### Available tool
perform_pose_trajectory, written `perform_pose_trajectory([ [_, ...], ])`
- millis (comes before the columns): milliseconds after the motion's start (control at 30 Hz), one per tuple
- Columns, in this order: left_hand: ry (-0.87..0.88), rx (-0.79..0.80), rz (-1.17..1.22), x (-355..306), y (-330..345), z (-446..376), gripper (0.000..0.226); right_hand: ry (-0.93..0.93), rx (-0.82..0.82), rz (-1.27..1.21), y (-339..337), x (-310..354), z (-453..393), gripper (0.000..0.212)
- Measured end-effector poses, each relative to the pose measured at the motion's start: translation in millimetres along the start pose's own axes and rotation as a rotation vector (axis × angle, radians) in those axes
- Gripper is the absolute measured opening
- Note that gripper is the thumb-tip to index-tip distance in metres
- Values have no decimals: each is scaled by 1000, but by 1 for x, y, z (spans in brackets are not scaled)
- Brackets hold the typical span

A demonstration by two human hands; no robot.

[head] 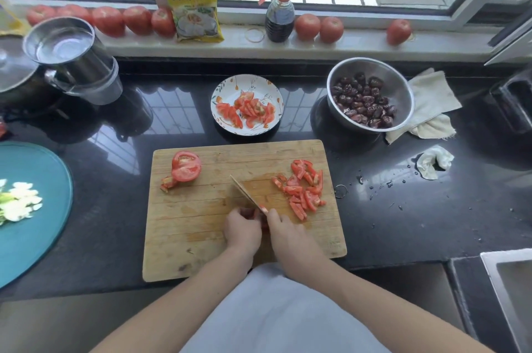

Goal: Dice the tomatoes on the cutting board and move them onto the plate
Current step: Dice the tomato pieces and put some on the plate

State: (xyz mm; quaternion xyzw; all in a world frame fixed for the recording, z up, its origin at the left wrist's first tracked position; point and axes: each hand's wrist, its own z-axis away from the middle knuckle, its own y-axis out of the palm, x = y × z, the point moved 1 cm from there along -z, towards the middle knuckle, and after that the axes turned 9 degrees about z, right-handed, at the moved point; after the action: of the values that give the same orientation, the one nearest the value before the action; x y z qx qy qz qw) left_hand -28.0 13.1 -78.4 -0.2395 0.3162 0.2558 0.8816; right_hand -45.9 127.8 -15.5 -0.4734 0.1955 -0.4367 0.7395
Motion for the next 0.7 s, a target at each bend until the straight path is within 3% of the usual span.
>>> perform_pose_trajectory([
  [100,0,-9,-14,1,2,-3,13,21,48,34,4,-17,20,37],
  [267,-9,6,-12,4,5,-6,15,47,81,46,13,-22,31,39],
  [500,14,-12,7,2,6,0,11,138,29,-193,-2,-20,0,31],
  [600,17,5,27,3,6,-1,11,227,-1,-219,2,-43,5,28],
  [700,-1,33,65,9,4,-4,8,199,-52,-187,3,-52,11,30],
])
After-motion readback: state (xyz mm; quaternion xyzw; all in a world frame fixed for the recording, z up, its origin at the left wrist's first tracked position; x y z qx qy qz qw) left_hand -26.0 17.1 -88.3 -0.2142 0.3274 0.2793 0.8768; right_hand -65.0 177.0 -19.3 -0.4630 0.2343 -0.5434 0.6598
